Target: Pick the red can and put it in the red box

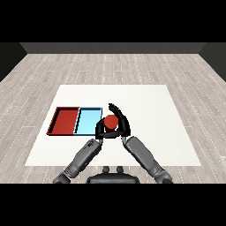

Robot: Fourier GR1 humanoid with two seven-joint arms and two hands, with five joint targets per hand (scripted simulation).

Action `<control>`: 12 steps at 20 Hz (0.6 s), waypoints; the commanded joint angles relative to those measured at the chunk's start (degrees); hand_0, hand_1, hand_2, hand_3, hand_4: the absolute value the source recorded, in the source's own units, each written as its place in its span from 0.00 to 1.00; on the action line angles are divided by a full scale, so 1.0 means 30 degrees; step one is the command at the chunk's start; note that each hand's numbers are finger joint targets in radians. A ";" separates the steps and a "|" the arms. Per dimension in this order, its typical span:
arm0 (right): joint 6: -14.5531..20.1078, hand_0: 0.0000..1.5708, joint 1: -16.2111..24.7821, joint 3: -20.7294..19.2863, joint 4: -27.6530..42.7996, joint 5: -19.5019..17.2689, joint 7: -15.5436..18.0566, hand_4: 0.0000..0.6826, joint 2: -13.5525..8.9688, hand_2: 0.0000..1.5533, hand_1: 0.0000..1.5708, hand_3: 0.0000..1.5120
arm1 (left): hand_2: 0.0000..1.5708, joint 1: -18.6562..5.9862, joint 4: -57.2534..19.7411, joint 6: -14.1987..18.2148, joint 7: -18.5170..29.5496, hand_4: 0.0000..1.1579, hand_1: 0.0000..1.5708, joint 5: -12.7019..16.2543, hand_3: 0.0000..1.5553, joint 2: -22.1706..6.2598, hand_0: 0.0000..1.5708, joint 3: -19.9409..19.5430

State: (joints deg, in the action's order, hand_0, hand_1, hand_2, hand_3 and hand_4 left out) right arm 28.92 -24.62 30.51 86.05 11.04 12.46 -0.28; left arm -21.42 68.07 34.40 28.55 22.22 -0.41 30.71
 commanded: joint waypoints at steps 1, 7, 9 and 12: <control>-0.0996 0.00 0.0292 -0.1295 -0.0182 -0.0564 -0.0241 0.00 0.0071 0.00 0.00 0.00 | 1.00 0.0235 0.0562 -0.0145 0.0406 0.98 1.00 -0.0246 0.96 0.0130 1.00 0.0093; -0.0173 0.00 0.0558 -0.0527 0.0791 -0.0399 -0.0717 0.00 0.0088 0.00 0.00 0.00 | 1.00 0.0186 0.2128 0.0375 -0.1783 0.98 1.00 -0.1702 0.95 -0.0148 1.00 -0.0628; -0.1859 0.00 0.1717 -0.1942 0.1430 -0.0354 -0.0357 0.00 -0.0292 0.00 0.00 0.00 | 1.00 -0.0042 0.1707 -0.0246 -0.1751 0.98 1.00 -0.1226 0.95 -0.0445 1.00 -0.1103; -0.2535 0.00 0.2369 -0.2376 0.2379 0.0217 -0.0968 0.00 -0.0308 0.00 0.00 0.00 | 1.00 -0.0918 0.0399 0.1006 -0.0829 0.98 1.00 -0.0827 0.94 0.0130 1.00 -0.0616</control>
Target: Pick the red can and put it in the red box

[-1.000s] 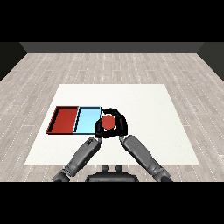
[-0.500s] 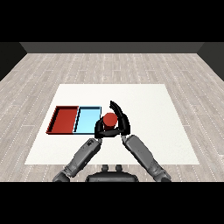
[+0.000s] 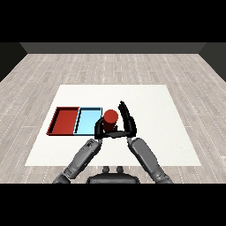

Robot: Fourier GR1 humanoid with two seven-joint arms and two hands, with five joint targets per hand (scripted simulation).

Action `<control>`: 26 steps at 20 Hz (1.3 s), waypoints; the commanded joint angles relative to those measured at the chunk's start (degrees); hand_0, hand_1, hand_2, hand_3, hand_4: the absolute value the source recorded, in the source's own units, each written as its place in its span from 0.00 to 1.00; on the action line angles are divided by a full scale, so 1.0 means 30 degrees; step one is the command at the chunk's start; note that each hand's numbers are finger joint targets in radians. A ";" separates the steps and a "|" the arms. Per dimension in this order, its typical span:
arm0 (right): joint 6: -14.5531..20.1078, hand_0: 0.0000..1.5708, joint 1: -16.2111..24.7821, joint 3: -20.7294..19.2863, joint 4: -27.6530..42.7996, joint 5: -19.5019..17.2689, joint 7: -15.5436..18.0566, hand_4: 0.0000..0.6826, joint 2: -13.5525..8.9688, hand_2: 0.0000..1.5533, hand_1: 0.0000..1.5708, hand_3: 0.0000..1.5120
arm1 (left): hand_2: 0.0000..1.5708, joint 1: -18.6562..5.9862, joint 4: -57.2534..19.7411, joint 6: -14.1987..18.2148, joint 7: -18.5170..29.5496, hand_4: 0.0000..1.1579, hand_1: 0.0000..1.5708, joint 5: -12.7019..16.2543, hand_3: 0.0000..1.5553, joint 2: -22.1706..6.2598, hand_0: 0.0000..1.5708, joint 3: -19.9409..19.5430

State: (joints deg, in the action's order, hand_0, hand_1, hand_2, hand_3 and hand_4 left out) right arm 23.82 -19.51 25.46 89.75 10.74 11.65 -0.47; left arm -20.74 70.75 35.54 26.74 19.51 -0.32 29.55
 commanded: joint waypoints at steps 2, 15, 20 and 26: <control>-0.1325 0.00 0.1514 -0.0971 0.2056 0.0072 -0.0171 0.00 -0.0577 0.00 0.00 0.00 | 0.99 0.1023 0.0113 -0.0899 0.0549 0.98 1.00 -0.0921 0.94 -0.0036 1.00 -0.1039; -0.3355 0.00 0.7127 -0.3948 0.7764 0.2133 -0.0227 0.00 -0.3603 0.00 0.00 0.00 | 1.00 -0.0380 0.2129 -0.0610 -0.3081 0.97 1.00 -0.1741 0.95 -0.3792 1.00 -0.4613; -0.3716 0.00 0.6826 -0.5365 0.5637 0.2424 0.0062 0.00 -0.3785 0.00 0.00 0.00 | 1.00 0.0208 0.2033 -0.1229 -0.4282 0.96 1.00 -0.2073 0.96 -0.6702 1.00 -0.6230; -0.4783 0.00 0.8636 -0.5398 0.5463 0.3207 0.1053 0.00 -0.3553 0.00 0.00 0.00 | 0.98 -0.0661 -0.2892 -0.3275 -0.5229 0.96 1.00 -0.2306 0.95 -0.9928 1.00 -0.8005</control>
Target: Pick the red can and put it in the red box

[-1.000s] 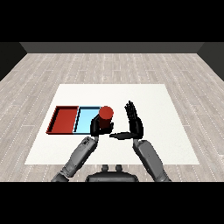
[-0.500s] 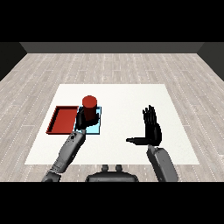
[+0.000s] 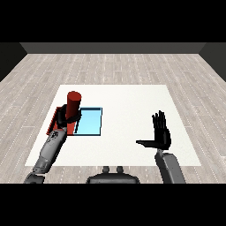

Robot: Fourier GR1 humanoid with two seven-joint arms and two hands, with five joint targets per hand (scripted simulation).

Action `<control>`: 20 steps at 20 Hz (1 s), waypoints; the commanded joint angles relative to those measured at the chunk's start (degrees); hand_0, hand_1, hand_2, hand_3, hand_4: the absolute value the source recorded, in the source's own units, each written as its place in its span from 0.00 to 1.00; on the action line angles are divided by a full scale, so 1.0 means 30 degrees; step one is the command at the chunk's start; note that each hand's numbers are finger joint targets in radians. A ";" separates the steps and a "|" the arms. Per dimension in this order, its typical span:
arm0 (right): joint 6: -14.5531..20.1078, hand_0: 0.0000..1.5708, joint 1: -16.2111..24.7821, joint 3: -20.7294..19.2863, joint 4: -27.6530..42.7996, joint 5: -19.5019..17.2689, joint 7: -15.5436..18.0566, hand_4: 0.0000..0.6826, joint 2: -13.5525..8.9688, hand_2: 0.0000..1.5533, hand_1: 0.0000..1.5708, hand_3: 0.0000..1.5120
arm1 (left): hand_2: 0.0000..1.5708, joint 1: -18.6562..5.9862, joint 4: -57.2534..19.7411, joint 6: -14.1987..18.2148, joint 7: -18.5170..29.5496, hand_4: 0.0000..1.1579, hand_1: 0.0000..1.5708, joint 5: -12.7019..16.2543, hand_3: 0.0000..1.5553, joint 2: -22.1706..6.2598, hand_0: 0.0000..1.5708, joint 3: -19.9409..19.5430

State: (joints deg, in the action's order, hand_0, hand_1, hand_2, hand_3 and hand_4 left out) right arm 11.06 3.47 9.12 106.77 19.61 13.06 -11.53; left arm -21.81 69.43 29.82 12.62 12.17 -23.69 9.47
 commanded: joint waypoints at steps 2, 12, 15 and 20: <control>-0.0120 0.00 -0.0378 -0.0268 -0.0720 0.0018 -0.0160 0.00 0.0041 0.00 0.00 0.00 | 0.99 -0.1160 -0.4338 -0.0789 -0.1847 0.96 1.00 -0.0802 0.96 -0.2001 1.00 -0.0768; -0.1169 0.00 -0.1129 -0.1407 -0.3942 0.0471 0.1711 0.00 0.0269 0.00 0.00 0.00 | 0.54 -0.3792 -1.5596 -0.1303 -0.2926 0.77 0.60 -0.3410 0.43 -0.2129 0.60 -0.0108; -0.0940 0.00 -0.1381 -0.0755 -0.4999 -0.0454 0.2354 0.00 0.0748 0.00 0.00 0.00 | 0.00 -0.4740 -1.7946 -0.2748 -0.3067 0.62 0.00 -0.3469 0.00 -0.2422 0.00 -0.0314; -0.0596 0.00 -0.2202 -0.1285 -0.5218 -0.0411 0.2399 0.00 0.0904 0.00 0.00 0.00 | 0.59 -0.5425 -2.0190 -0.3478 -0.1582 0.45 0.56 -0.3853 0.50 -0.1193 0.56 -0.0358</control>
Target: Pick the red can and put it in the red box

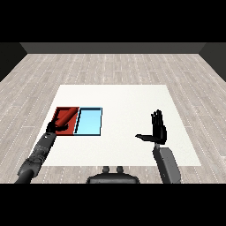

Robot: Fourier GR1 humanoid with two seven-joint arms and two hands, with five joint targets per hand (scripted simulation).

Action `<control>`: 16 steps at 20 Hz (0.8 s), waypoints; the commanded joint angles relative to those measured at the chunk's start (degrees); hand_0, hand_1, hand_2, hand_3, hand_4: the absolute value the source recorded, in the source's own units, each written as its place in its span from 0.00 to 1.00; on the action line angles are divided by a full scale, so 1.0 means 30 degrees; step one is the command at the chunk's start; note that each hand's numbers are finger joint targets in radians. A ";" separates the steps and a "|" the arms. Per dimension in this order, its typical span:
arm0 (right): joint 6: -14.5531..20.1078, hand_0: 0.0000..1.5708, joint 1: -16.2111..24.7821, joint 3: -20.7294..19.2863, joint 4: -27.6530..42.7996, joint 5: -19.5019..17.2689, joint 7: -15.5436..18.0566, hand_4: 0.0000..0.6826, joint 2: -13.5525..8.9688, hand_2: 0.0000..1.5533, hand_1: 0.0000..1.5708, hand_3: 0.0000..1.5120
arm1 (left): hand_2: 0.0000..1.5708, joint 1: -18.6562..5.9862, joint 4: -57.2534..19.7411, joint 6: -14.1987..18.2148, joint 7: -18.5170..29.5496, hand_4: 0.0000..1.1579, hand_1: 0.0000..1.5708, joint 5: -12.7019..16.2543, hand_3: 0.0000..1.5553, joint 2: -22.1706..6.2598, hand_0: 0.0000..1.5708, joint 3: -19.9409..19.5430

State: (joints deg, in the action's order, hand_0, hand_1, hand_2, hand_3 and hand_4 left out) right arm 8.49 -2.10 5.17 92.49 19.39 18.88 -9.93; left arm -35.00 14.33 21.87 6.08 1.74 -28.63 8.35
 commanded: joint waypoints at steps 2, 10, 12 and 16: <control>-0.0286 0.00 -0.1175 -0.0634 -0.1083 0.0193 0.0296 0.00 -0.0109 0.00 0.00 0.00 | 0.00 -0.1116 -0.2333 -0.2256 -0.0033 0.48 0.00 -0.0932 0.00 0.0627 0.00 0.0710; -0.0506 0.00 -0.0751 -0.0012 -0.1137 0.0032 0.0880 0.00 0.0636 0.00 0.00 0.00 | 0.00 -0.1537 -0.0815 -0.2172 0.4009 0.00 0.00 0.2596 0.00 -0.0370 0.00 -0.3247; -0.0631 0.00 -0.0523 0.0075 -0.0721 0.0242 0.0653 0.00 0.0651 0.00 0.00 0.00 | 0.00 -0.1104 0.0531 -0.3015 0.6385 0.00 0.00 0.4342 0.00 -0.0020 0.00 -0.4929; -0.1020 0.00 -0.0744 -0.0255 -0.0569 0.0370 0.0553 0.00 0.0080 0.00 0.00 0.00 | 0.00 -0.1783 0.3501 -0.7319 0.9771 0.00 0.00 0.6785 0.00 0.1572 0.00 -0.6683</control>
State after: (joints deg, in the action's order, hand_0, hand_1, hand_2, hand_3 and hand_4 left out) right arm 5.92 -4.43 4.81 90.01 20.30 20.79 -8.90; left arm -39.71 18.06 7.50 26.22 15.08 -26.84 -5.87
